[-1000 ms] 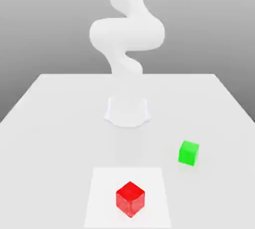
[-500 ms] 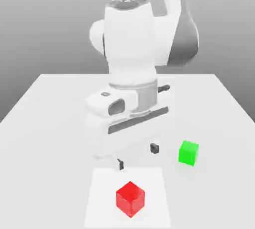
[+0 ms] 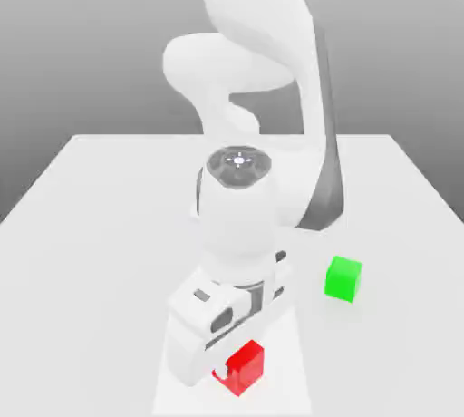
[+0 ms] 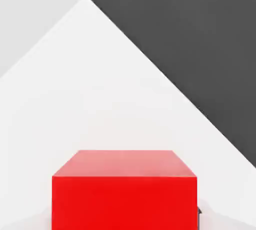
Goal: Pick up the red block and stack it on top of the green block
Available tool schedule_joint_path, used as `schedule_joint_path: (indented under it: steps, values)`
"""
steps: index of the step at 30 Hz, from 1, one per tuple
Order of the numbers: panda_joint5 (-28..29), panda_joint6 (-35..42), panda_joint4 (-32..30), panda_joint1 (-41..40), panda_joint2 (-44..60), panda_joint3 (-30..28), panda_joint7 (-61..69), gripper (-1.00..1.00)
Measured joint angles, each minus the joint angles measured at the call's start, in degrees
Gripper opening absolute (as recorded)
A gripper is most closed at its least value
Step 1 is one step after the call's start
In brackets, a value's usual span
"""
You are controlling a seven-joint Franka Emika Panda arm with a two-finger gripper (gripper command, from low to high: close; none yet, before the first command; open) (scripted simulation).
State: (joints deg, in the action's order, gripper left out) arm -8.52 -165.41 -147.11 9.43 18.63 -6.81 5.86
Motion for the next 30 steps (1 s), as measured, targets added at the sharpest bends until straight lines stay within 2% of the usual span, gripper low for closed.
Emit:
schedule_joint_path:
  steps: [6, 12, 18, 26, 27, 30]
  values:
    - [4.8, 8.6, -2.4, 1.9, -11.0, -1.9, -3.0, -1.00]
    - [3.4, 10.9, -12.4, 14.1, -22.9, 4.0, 5.2, -1.00]
    - [4.8, 12.3, -22.9, 23.3, -35.3, 10.4, 11.8, -1.00]
    - [7.1, -1.6, -24.0, 24.2, -22.7, 11.6, 11.5, -1.00]
    - [7.7, -3.4, -24.0, 24.1, -20.9, 11.5, 11.0, 1.00]
    - [7.7, -3.4, -24.0, 24.1, -20.9, 11.5, 11.0, 1.00]
